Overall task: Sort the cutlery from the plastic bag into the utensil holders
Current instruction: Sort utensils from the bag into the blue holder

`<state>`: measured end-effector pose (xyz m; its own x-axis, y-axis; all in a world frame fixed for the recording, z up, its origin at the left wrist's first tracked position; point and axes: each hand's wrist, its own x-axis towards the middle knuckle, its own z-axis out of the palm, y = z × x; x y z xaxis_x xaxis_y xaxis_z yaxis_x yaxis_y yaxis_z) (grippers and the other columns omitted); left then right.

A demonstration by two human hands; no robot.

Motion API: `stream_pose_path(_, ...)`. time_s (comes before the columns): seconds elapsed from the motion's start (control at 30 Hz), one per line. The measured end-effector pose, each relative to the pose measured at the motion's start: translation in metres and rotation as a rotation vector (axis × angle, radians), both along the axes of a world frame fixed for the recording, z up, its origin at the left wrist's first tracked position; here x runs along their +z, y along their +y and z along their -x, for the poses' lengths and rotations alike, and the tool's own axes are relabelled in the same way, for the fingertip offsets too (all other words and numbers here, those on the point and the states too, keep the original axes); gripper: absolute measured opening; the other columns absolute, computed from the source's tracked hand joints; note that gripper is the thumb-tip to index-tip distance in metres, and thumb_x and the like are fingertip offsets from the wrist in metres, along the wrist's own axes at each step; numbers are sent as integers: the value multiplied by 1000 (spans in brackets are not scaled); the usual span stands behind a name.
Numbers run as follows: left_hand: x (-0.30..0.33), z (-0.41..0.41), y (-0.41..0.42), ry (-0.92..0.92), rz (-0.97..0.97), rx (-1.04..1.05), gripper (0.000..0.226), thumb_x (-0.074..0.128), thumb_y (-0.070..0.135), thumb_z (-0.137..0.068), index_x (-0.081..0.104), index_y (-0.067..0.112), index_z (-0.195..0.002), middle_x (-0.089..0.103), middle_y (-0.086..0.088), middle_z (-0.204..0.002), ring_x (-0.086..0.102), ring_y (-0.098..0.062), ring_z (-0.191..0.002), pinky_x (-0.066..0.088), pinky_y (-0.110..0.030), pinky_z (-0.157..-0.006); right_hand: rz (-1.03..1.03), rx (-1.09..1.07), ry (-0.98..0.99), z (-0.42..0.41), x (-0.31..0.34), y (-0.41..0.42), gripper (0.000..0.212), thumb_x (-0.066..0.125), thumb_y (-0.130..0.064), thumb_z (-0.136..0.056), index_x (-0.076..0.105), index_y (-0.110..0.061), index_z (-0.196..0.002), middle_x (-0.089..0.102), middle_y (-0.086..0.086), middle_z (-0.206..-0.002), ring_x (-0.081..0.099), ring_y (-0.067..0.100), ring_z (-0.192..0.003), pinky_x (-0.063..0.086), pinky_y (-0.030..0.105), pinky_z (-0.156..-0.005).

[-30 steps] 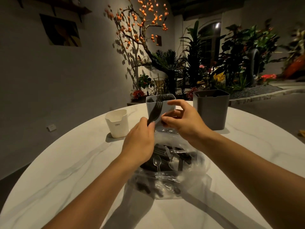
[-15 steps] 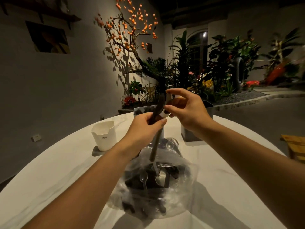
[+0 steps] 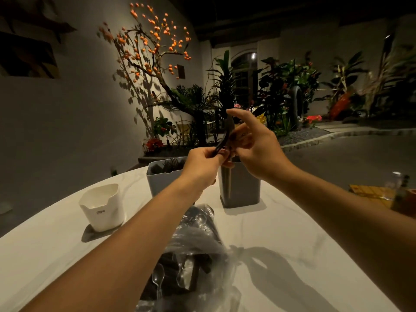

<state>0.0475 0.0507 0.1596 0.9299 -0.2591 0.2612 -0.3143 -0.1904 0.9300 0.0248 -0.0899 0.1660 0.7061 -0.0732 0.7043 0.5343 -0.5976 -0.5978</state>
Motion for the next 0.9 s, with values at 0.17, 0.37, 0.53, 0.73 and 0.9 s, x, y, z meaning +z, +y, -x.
stream_pose_path(0.17,13,-18,-21,-19,-33,-38,19,50,27,-105,67,26,-96,75,8,-87,51,-4,-65,47,-34,-68,2,-76,-82,-15,8,-23,72,62,11,-86,45,-31,-142,58,-1,-103,68,12,-87,63,34,-71)
stream_pose_path(0.37,31,-43,-36,-93,-13,-85,27,44,25,-107,66,29,-93,73,14,-83,57,-1,-66,45,-29,-61,54,-152,-231,-38,24,-35,71,71,3,-83,44,-24,-143,58,-3,-103,67,10,-85,62,27,-71)
stream_pose_path(0.53,31,-68,-48,-111,-32,-87,23,44,24,-107,67,26,-103,66,18,-61,51,0,-56,44,-27,-59,156,-225,-298,-61,28,-43,70,77,-4,-80,45,-16,-142,58,-2,-101,64,9,-81,58,23,-73)
stream_pose_path(0.73,8,-91,-44,51,-42,19,40,49,54,-99,59,17,-111,56,0,-89,46,-12,-70,38,-30,-62,297,-343,-150,-101,-13,-49,66,73,-1,-83,43,-26,-136,62,-2,-103,66,19,-88,61,41,-71)
stream_pose_path(0.9,-1,-100,-25,97,35,5,37,33,31,-109,59,11,-92,43,0,-68,36,-12,-58,33,-26,-55,352,-314,206,-112,-31,-38,33,55,-13,-98,61,-23,-129,60,1,-121,58,22,-111,52,45,-96)
